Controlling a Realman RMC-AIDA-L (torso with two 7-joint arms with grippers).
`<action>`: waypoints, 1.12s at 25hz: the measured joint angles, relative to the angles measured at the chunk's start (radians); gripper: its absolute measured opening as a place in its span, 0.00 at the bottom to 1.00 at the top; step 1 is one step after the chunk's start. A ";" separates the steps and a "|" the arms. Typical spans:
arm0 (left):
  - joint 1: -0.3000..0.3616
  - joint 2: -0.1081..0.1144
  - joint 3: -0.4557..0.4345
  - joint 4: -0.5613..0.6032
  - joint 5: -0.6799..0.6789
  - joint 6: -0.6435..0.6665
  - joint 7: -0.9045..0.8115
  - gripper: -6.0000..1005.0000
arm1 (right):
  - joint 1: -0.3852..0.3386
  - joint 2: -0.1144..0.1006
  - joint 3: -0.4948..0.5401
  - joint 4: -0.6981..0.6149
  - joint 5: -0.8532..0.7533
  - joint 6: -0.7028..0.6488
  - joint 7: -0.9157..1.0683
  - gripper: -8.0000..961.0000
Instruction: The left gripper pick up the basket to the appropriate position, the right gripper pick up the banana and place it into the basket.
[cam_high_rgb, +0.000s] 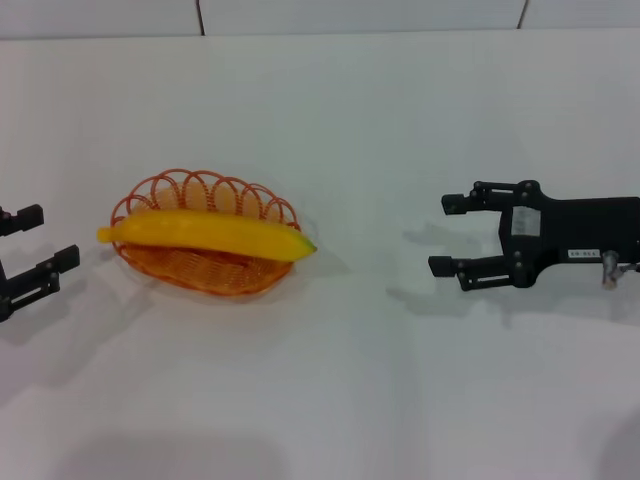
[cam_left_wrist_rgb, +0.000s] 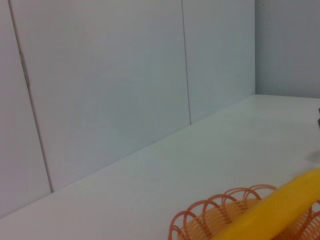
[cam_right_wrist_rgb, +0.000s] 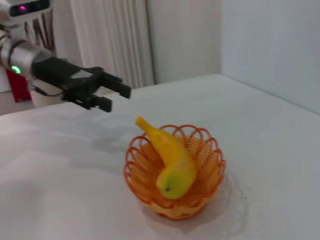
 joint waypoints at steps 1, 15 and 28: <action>0.000 -0.001 0.000 0.004 0.000 0.002 0.000 0.66 | -0.001 -0.003 0.002 0.000 0.001 -0.007 -0.002 0.88; -0.033 -0.003 0.006 0.055 0.009 0.075 -0.035 0.66 | -0.005 -0.011 0.038 -0.002 0.000 -0.039 -0.011 0.88; -0.134 0.004 0.012 0.259 0.273 0.079 -0.299 0.66 | 0.004 -0.020 0.037 -0.014 -0.028 -0.041 0.034 0.88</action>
